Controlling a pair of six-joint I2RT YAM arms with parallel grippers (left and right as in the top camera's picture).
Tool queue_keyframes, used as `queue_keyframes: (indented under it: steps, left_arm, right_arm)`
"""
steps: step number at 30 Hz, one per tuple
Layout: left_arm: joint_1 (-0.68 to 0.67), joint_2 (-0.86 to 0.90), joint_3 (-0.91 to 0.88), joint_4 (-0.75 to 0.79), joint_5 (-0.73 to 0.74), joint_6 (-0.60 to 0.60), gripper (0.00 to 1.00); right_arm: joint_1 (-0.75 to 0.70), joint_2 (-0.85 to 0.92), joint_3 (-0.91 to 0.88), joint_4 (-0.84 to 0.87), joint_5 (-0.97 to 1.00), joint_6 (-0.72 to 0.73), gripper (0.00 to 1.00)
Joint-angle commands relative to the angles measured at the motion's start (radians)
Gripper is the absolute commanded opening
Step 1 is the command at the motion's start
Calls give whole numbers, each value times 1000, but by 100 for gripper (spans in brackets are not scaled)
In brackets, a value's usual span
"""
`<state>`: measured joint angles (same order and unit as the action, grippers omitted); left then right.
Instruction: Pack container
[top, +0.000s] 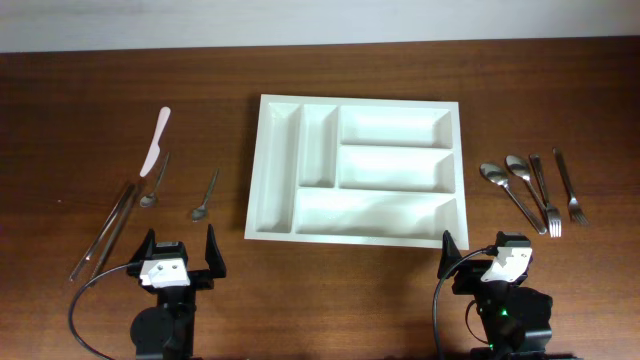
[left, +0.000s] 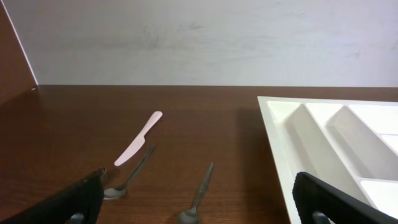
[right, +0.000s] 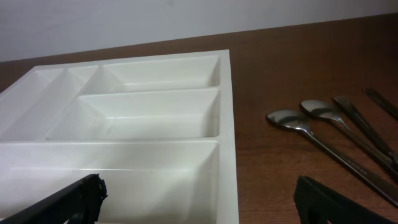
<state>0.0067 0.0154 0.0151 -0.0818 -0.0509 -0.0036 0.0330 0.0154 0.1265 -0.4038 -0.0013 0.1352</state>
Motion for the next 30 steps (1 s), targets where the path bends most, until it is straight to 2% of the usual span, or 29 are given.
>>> queue_keyframes:
  steps: [1, 20, 24, 27, 30]
  left_arm:
    - [-4, -10, -5, 0, 14, -3, 99]
    - [-4, -10, -5, 0, 11, -3, 99]
    - [-4, -10, -5, 0, 11, -3, 99]
    - [-4, -10, -5, 0, 11, -3, 99]
    - [-4, -10, -5, 0, 11, -3, 99]
  right_arm:
    - [-7, -12, -9, 3, -6, 0, 99]
    - [-7, -12, -10, 17, 26, 1, 99]
    - [-7, -12, 2, 85, 39, 135, 99]
    - [-7, -4, 69, 42, 39, 131, 99]
    - [-7, 91, 289, -110, 41, 42, 99]
